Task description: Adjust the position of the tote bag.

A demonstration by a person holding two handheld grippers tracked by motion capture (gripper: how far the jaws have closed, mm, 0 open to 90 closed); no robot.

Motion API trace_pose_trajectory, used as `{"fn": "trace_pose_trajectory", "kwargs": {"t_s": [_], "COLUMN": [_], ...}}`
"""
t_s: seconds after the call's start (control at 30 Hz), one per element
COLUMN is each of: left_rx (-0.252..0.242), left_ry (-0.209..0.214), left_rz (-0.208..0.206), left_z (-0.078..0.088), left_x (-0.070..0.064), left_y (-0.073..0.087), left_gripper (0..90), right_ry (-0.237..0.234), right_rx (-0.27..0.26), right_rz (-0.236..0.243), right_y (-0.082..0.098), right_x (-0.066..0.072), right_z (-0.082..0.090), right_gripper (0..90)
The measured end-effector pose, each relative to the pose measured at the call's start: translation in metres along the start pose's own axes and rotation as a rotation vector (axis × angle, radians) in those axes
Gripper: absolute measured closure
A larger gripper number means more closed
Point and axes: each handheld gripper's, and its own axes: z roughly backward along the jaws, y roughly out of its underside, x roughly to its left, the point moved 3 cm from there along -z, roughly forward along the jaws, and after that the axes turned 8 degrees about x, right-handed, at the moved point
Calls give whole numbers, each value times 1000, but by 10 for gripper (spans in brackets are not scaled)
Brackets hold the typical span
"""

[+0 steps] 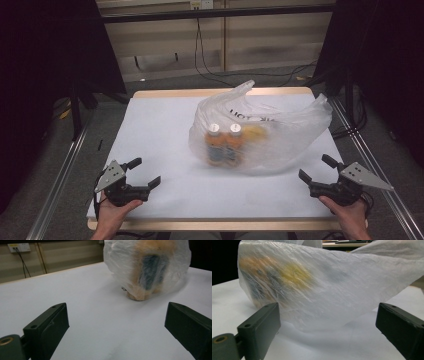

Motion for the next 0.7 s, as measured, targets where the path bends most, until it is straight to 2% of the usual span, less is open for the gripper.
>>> {"fn": "trace_pose_trajectory", "kwargs": {"t_s": [0.03, 0.13, 0.2, 0.23, 0.3, 0.37, 0.4, 0.5, 0.53, 0.6, 0.67, 0.7], "left_rx": [9, 18, 42, 61, 59, 65, 65, 80, 85, 90, 80, 86], "left_ry": [13, 20, 39, 33, 49, 59, 59, 86, 97, 99, 141, 130], "left_rz": [10, 29, 33, 32, 34, 19, 19, 14, 8, 3, 3, -1], "left_z": [-2, -3, -4, -3, -4, -5, -5, -8, -8, -10, -12, -12], "left_x": [1, 2, 2, 3, 2, 0, 0, -3, -4, -6, -9, -10], "left_y": [1, 1, 2, 2, 2, 2, 2, 1, 1, 0, -1, -2], "left_gripper": [47, 60, 86, 87, 95, 94, 94, 88, 80, 97, 120, 140], "right_ry": [-15, -18, -22, -27, -32, -43, -50, -61, -67, -76, -88, -93], "right_rx": [6, 22, 33, 35, 46, 54, 51, 70, 70, 84, 103, 105], "right_rz": [-3, 1, 2, -1, -17, -8, -17, 0, -12, -4, -2, -8], "right_y": [0, 1, 2, 2, 2, 2, 2, 2, 2, 2, 2, 1], "right_x": [-1, -2, -2, -2, -3, -4, -4, -4, -3, -2, -2, -1], "right_z": [0, -1, -1, -2, -2, -3, -4, -6, -6, -7, -8, -8], "right_gripper": [71, 88, 94, 99, 115, 173, 180, 183, 186, 193, 209, 217]}}
